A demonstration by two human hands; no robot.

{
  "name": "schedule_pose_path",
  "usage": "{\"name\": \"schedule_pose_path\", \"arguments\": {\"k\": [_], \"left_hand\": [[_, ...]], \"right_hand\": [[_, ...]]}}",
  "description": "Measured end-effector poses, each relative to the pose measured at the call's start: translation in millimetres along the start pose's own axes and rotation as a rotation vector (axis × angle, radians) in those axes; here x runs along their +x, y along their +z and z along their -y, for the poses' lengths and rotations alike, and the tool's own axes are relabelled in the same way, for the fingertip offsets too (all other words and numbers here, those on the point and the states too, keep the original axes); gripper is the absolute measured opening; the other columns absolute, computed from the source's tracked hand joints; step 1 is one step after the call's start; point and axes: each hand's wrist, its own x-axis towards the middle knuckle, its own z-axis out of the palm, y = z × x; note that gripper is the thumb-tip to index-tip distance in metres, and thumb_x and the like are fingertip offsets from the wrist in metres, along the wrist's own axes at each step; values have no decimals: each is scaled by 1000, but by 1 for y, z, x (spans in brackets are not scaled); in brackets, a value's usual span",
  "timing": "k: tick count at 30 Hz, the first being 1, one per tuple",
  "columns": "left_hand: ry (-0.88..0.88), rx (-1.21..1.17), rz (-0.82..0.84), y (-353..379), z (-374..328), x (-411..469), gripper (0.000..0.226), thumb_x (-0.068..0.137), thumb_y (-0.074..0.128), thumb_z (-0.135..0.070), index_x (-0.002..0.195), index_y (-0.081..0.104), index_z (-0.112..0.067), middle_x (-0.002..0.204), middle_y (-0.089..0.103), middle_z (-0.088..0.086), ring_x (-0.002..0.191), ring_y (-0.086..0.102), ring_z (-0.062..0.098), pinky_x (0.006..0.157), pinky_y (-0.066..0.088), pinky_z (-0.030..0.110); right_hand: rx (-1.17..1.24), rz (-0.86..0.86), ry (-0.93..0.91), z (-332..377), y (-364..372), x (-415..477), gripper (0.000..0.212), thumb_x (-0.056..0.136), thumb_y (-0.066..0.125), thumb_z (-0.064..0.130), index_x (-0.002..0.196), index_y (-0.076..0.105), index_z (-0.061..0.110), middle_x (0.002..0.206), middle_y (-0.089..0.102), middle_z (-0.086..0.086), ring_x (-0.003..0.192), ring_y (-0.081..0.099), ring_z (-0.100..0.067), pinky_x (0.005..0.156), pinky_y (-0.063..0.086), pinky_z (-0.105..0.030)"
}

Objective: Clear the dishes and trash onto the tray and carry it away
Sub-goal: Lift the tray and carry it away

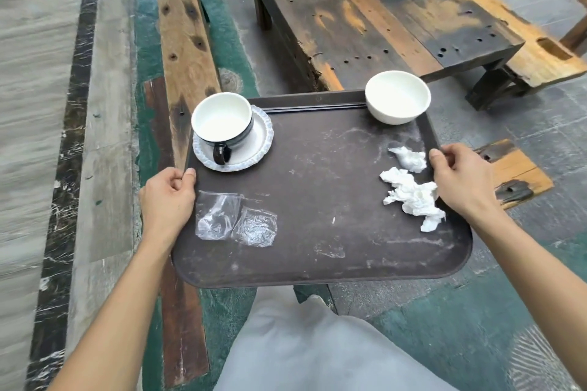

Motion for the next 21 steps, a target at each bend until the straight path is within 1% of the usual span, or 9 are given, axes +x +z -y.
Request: {"name": "schedule_pose_path", "arguments": {"k": [2, 4, 7, 10, 14, 17, 21], "left_hand": [[4, 9, -1, 5, -4, 16, 37, 92, 58, -40, 71, 61, -10, 61, 59, 17, 62, 56, 32, 82, 50, 43], [12, 6, 6, 12, -9, 36, 36, 93, 57, -39, 71, 61, -11, 60, 57, 15, 58, 53, 28, 83, 49, 43], [19, -1, 20, 21, -12, 70, 36, 92, 57, -41, 69, 60, -14, 56, 53, 6, 57, 51, 25, 76, 50, 42], [31, -13, 33, 31, -17, 114, 35, 92, 58, -40, 68, 61, -15, 54, 52, 3, 57, 50, 25, 74, 49, 40], [58, -16, 46, 42, -20, 166, 36, 93, 58, -39, 68, 60, -13, 55, 52, 7, 59, 51, 26, 72, 49, 39], [77, -30, 61, 49, -26, 213, 35, 93, 57, -39, 69, 60, -13, 59, 56, 14, 62, 55, 31, 71, 49, 39], [99, -24, 73, 56, -35, 262, 33, 93, 58, -37, 70, 62, -14, 60, 59, 15, 65, 58, 32, 72, 47, 39]], "right_hand": [[3, -1, 4, 5, 6, 12, 26, 100, 49, 34, 101, 63, 12, 86, 67, -8, 85, 58, -30, 76, 38, -35], [5, -8, 6, 12, 12, 28, 26, 100, 49, 33, 101, 63, 11, 84, 67, -9, 84, 59, -31, 75, 37, -35], [0, -7, 30, 28, 22, 52, 27, 101, 48, 33, 102, 63, 11, 82, 66, -7, 82, 57, -28, 74, 34, -33], [7, -18, 55, 45, 36, 78, 25, 101, 47, 35, 100, 62, 14, 80, 66, -5, 81, 57, -28, 73, 35, -33], [10, -25, 78, 67, 54, 111, 21, 101, 48, 33, 94, 60, 17, 72, 64, 0, 79, 59, -31, 72, 35, -34], [13, -51, 100, 88, 70, 137, 24, 100, 47, 35, 96, 62, 16, 76, 67, -3, 79, 62, -32, 73, 41, -36], [19, -73, 119, 111, 84, 166, 25, 100, 47, 37, 97, 62, 17, 80, 68, -4, 80, 63, -33, 79, 49, -42]]}}
